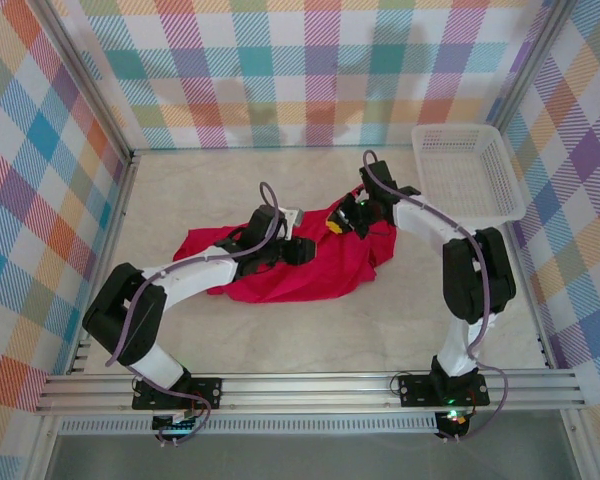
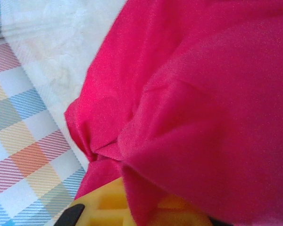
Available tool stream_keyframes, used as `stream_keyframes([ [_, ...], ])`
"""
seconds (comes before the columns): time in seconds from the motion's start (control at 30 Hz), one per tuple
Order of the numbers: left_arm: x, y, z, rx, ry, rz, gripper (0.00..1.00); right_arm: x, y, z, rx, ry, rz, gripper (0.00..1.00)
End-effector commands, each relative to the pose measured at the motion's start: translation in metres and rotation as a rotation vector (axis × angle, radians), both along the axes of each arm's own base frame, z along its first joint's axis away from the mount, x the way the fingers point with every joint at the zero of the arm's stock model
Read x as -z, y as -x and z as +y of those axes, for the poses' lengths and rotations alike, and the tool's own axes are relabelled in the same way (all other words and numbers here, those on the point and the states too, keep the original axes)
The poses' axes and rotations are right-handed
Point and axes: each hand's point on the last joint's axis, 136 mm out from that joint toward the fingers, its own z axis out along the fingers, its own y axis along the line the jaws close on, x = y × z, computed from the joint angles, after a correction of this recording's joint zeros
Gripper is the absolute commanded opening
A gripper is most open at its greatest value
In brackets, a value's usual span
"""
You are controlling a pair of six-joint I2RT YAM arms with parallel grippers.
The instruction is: Fold the inside-out t-shirt
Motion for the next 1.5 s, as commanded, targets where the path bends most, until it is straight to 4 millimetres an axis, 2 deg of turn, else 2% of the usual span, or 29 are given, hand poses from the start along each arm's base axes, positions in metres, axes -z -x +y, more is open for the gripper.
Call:
stream_keyframes([
  [0.0,-0.005,-0.004,-0.02,0.061,0.04,-0.048,0.42,-0.031,0.002,0.008,-0.022,-0.066,-0.055,0.0],
  [0.23,0.008,-0.033,-0.023,0.002,-0.049,-0.066,0.54,-0.032,0.009,0.008,-0.028,-0.075,-0.054,0.0],
  [0.43,0.005,-0.058,-0.023,-0.063,-0.088,-0.1,0.54,-0.035,0.013,0.01,-0.037,-0.083,-0.055,0.0],
  [0.47,0.006,-0.06,-0.024,-0.067,-0.09,-0.099,0.52,-0.034,0.013,0.01,-0.038,-0.085,-0.053,0.0],
  [0.53,0.01,-0.063,-0.026,-0.062,-0.098,-0.089,0.41,-0.034,0.015,0.01,-0.041,-0.089,-0.051,0.0],
  [0.6,0.015,-0.063,-0.026,-0.055,-0.116,-0.07,0.23,-0.035,0.015,0.01,-0.041,-0.086,-0.054,0.0],
  [0.7,0.014,-0.06,-0.023,-0.043,-0.134,-0.065,0.03,-0.036,0.013,0.008,-0.037,-0.08,-0.06,0.0],
  [0.77,0.007,-0.056,-0.021,-0.037,-0.135,-0.068,0.0,-0.036,0.01,0.007,-0.037,-0.07,-0.066,0.0],
  [0.8,0.001,-0.054,-0.019,-0.034,-0.129,-0.068,0.0,-0.036,0.008,0.004,-0.038,-0.055,-0.072,0.03],
  [0.83,-0.007,-0.051,-0.02,-0.028,-0.118,-0.065,0.0,-0.035,0.006,-0.001,-0.04,-0.027,-0.074,0.2],
  [0.87,-0.015,-0.049,-0.019,-0.026,-0.109,-0.058,0.0,-0.034,0.005,-0.006,-0.042,0.005,-0.073,0.3],
  [0.9,-0.026,-0.047,-0.019,-0.025,-0.095,-0.044,0.0,-0.032,0.006,-0.012,-0.052,0.051,-0.08,0.33],
  [1.07,-0.069,-0.035,-0.016,-0.013,0.037,0.113,0.0,-0.042,0.028,-0.032,-0.054,0.172,-0.152,0.31],
  [1.17,-0.087,-0.036,-0.013,-0.022,0.144,0.203,0.0,-0.044,0.041,-0.031,-0.045,0.158,-0.191,0.18],
  [1.27,-0.098,-0.038,-0.012,-0.021,0.284,0.307,0.0,-0.036,0.041,-0.02,-0.052,0.113,-0.201,0.09],
  [1.3,-0.106,-0.042,-0.014,-0.008,0.34,0.312,0.0,-0.033,0.038,-0.014,-0.058,0.091,-0.195,0.08],
  [1.37,-0.112,-0.041,-0.016,0.01,0.41,0.348,0.0,-0.027,0.029,0.0,-0.067,0.047,-0.192,0.1],
  [1.43,-0.115,-0.041,-0.018,0.024,0.456,0.382,0.0,-0.025,0.018,0.015,-0.073,0.006,-0.211,0.2],
  [1.47,-0.116,-0.04,-0.019,0.034,0.479,0.403,0.0,-0.019,0.012,0.02,-0.064,0.012,-0.211,0.21],
])
